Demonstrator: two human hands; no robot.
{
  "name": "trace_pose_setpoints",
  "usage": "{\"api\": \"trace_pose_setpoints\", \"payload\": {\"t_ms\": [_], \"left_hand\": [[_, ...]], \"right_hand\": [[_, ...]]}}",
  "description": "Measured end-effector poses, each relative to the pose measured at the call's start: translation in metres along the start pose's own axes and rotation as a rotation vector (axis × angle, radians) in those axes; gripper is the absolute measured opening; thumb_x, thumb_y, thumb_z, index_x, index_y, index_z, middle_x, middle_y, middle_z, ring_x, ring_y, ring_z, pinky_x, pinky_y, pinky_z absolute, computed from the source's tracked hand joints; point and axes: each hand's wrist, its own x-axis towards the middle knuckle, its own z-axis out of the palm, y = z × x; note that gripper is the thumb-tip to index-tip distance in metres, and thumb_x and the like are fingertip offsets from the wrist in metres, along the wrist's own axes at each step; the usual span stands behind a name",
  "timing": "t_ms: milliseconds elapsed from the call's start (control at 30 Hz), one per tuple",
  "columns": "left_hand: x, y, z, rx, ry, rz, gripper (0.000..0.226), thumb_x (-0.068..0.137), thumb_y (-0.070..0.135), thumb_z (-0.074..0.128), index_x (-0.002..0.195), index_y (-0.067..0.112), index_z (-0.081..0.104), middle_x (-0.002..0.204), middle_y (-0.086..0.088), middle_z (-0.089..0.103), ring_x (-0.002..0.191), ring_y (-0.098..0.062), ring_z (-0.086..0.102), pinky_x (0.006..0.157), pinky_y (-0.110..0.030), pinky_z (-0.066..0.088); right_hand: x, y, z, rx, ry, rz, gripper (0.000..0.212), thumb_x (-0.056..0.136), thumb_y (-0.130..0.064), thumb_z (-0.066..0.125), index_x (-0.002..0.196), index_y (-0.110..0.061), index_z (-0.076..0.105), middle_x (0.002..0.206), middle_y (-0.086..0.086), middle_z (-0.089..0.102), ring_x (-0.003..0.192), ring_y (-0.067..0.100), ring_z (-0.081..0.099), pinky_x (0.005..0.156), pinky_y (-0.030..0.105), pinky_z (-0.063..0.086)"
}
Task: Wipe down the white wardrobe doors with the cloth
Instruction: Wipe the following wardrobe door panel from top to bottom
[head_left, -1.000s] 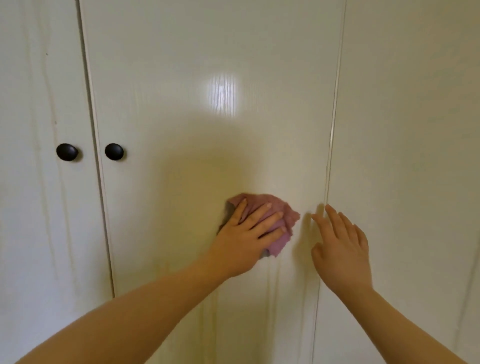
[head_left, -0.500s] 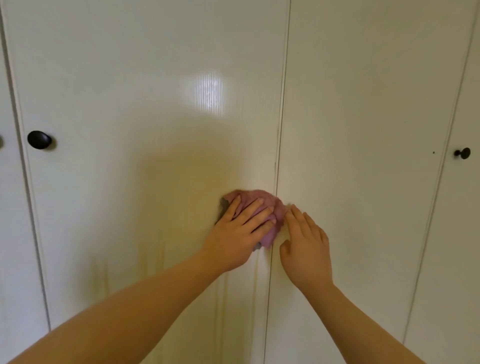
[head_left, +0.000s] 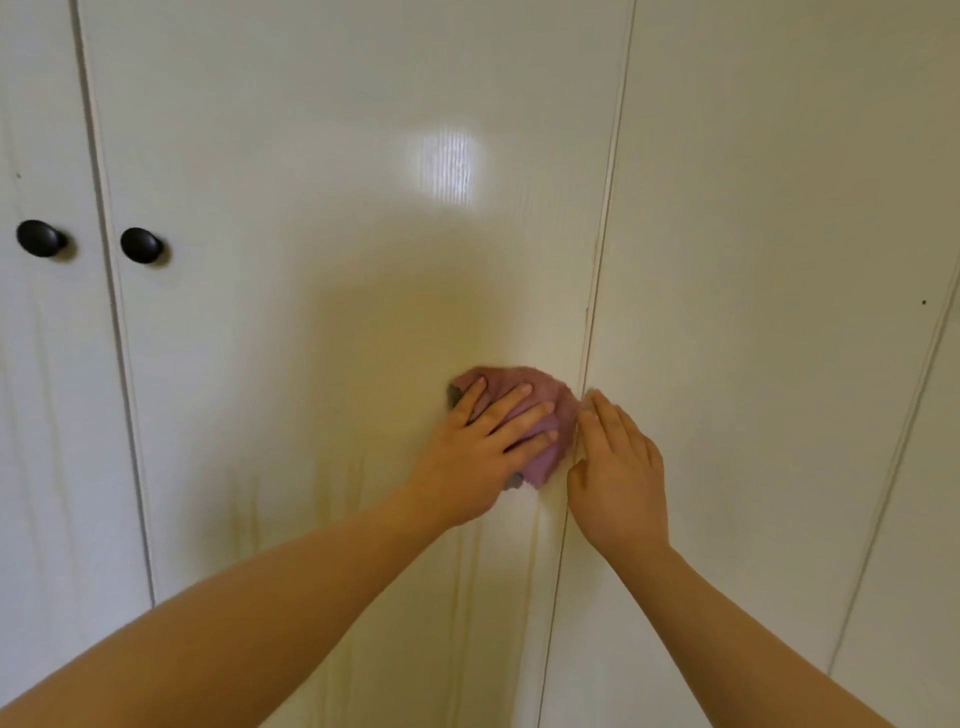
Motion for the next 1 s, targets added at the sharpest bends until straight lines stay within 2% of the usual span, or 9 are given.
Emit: {"api": "trace_pose_setpoints", "payload": {"t_ms": [67, 200, 400, 567, 667, 733, 833, 933, 1000], "left_hand": [[-0.028, -0.019, 0.004, 0.012, 0.024, 0.016, 0.051, 0.082, 0.028, 0.047, 0.132, 0.022, 0.052, 0.14, -0.005, 0.05, 0.134, -0.029, 0.033, 0.112, -0.052, 0.015], [-0.08, -0.053, 0.001, 0.047, 0.05, -0.028, 0.048, 0.086, 0.023, 0.046, 0.134, 0.021, 0.044, 0.138, -0.004, 0.052, 0.132, -0.028, 0.037, 0.112, -0.05, 0.021], [-0.153, -0.108, -0.015, 0.089, -0.009, -0.055, 0.05, 0.082, 0.022, 0.044, 0.132, 0.021, 0.044, 0.134, -0.006, 0.055, 0.13, -0.03, 0.037, 0.111, -0.048, 0.018], [-0.219, -0.142, -0.027, 0.107, -0.07, -0.139, 0.055, 0.083, 0.024, 0.043, 0.138, 0.021, 0.037, 0.141, -0.006, 0.04, 0.147, -0.023, 0.003, 0.111, -0.05, 0.018], [-0.214, -0.138, -0.03, 0.068, -0.054, -0.172, 0.052, 0.082, 0.024, 0.043, 0.134, 0.019, 0.04, 0.14, -0.008, 0.04, 0.141, -0.031, 0.022, 0.112, -0.049, 0.014], [-0.195, -0.141, -0.031, 0.04, -0.013, -0.188, 0.051, 0.082, 0.022, 0.044, 0.134, 0.018, 0.041, 0.138, -0.011, 0.048, 0.132, -0.033, 0.032, 0.11, -0.051, 0.018], [-0.172, -0.146, -0.026, 0.02, 0.073, -0.217, 0.048, 0.085, 0.021, 0.044, 0.133, 0.017, 0.042, 0.136, -0.012, 0.053, 0.131, -0.032, 0.034, 0.111, -0.05, 0.018], [-0.195, -0.127, -0.014, -0.019, 0.058, -0.28, 0.05, 0.086, 0.021, 0.045, 0.136, 0.017, 0.039, 0.143, -0.008, 0.042, 0.133, -0.031, 0.033, 0.115, -0.048, 0.012], [-0.217, -0.116, -0.007, 0.0, 0.023, -0.227, 0.051, 0.09, 0.026, 0.044, 0.139, 0.017, 0.037, 0.144, -0.006, 0.035, 0.133, -0.03, 0.033, 0.115, -0.047, 0.011]], "right_hand": [[-0.001, -0.01, 0.005, -0.001, 0.032, -0.043, 0.056, 0.075, -0.016, 0.026, 0.118, -0.008, 0.06, 0.13, 0.015, 0.056, 0.117, 0.035, 0.055, 0.092, 0.048, 0.043], [-0.008, -0.033, 0.013, 0.041, 0.093, -0.123, 0.053, 0.075, -0.016, 0.028, 0.114, -0.008, 0.062, 0.129, 0.011, 0.057, 0.119, 0.031, 0.054, 0.095, 0.047, 0.04], [-0.004, -0.076, 0.028, 0.095, 0.119, -0.182, 0.052, 0.074, -0.014, 0.028, 0.112, -0.007, 0.063, 0.127, 0.013, 0.058, 0.118, 0.032, 0.054, 0.095, 0.047, 0.039], [-0.002, -0.125, 0.04, 0.091, 0.156, -0.247, 0.046, 0.074, -0.007, 0.038, 0.114, -0.006, 0.062, 0.13, 0.012, 0.056, 0.122, 0.031, 0.051, 0.098, 0.041, 0.03], [0.002, -0.148, 0.044, 0.095, 0.181, -0.247, 0.049, 0.074, -0.01, 0.033, 0.114, -0.007, 0.062, 0.13, 0.012, 0.056, 0.122, 0.031, 0.051, 0.099, 0.041, 0.029], [0.003, -0.162, 0.048, 0.094, 0.196, -0.253, 0.052, 0.073, -0.012, 0.029, 0.114, -0.007, 0.061, 0.129, 0.012, 0.056, 0.122, 0.032, 0.051, 0.098, 0.044, 0.033], [0.004, -0.173, 0.053, 0.086, 0.202, -0.233, 0.055, 0.072, -0.011, 0.027, 0.117, -0.006, 0.06, 0.131, 0.014, 0.054, 0.122, 0.034, 0.05, 0.097, 0.048, 0.036], [-0.001, -0.179, 0.059, 0.052, 0.217, -0.211, 0.057, 0.073, -0.01, 0.026, 0.119, -0.006, 0.059, 0.131, 0.015, 0.054, 0.122, 0.035, 0.05, 0.097, 0.05, 0.037], [-0.005, -0.178, 0.06, 0.03, 0.229, -0.195, 0.057, 0.074, -0.008, 0.026, 0.121, -0.005, 0.057, 0.132, 0.015, 0.054, 0.122, 0.035, 0.05, 0.097, 0.05, 0.036]]}}
